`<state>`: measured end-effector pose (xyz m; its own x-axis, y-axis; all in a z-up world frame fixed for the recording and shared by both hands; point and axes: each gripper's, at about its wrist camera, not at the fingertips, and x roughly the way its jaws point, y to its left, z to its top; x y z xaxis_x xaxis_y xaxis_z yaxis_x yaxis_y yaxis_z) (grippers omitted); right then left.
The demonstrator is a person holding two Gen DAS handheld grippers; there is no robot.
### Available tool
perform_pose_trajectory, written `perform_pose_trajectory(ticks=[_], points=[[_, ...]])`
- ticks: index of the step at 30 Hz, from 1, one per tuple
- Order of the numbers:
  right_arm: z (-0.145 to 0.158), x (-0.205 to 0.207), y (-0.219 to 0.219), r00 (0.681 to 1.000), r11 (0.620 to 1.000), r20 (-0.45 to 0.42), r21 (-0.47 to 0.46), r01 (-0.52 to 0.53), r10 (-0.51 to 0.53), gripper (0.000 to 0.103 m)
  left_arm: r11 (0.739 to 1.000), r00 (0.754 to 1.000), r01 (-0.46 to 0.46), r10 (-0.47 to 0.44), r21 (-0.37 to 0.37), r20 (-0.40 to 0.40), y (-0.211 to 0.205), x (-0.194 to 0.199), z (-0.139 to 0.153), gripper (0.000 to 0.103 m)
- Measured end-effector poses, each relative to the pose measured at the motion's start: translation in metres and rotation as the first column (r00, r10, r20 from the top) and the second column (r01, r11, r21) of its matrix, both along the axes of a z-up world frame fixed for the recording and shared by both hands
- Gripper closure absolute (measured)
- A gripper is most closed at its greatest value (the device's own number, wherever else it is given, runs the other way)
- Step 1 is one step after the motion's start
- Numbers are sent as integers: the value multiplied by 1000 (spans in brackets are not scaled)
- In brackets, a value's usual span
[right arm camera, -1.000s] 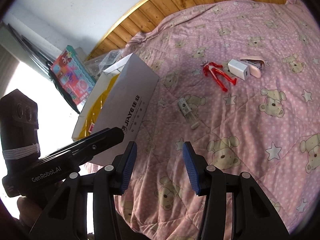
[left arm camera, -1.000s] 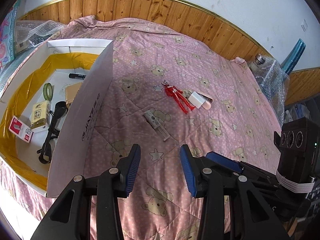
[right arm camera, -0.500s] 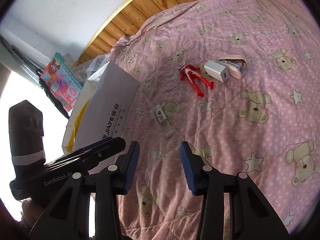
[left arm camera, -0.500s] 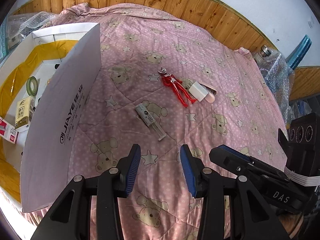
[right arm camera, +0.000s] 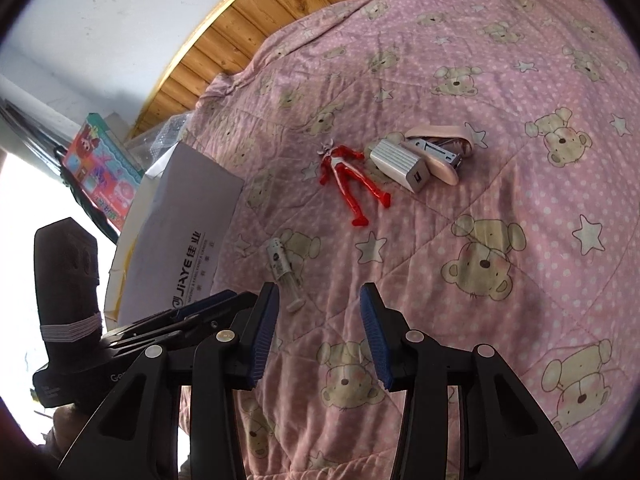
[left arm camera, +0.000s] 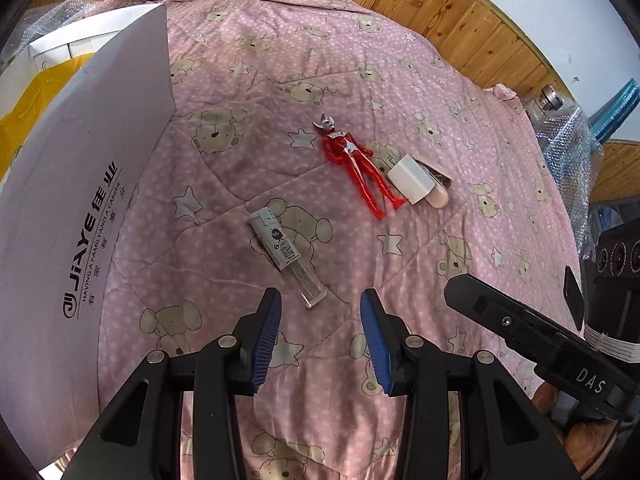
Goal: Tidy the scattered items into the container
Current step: 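Close the left gripper on the white lighter while the right gripper grasps the white charger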
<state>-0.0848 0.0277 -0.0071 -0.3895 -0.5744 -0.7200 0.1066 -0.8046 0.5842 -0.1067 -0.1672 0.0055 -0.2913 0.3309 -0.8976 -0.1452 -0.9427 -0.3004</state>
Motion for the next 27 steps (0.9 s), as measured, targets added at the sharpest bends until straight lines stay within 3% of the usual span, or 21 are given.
perform_pose_trajectory(ticks=[20,27], points=[[-29,-60,22,999,998,45,57,17,-20,57,999,996,-34,34,-7,88,7,-36,-42,60],[-42,-86,24,999,993,48,120,-6,0,57,999,998,-35,35,-4,61,8,-44,-45,58]])
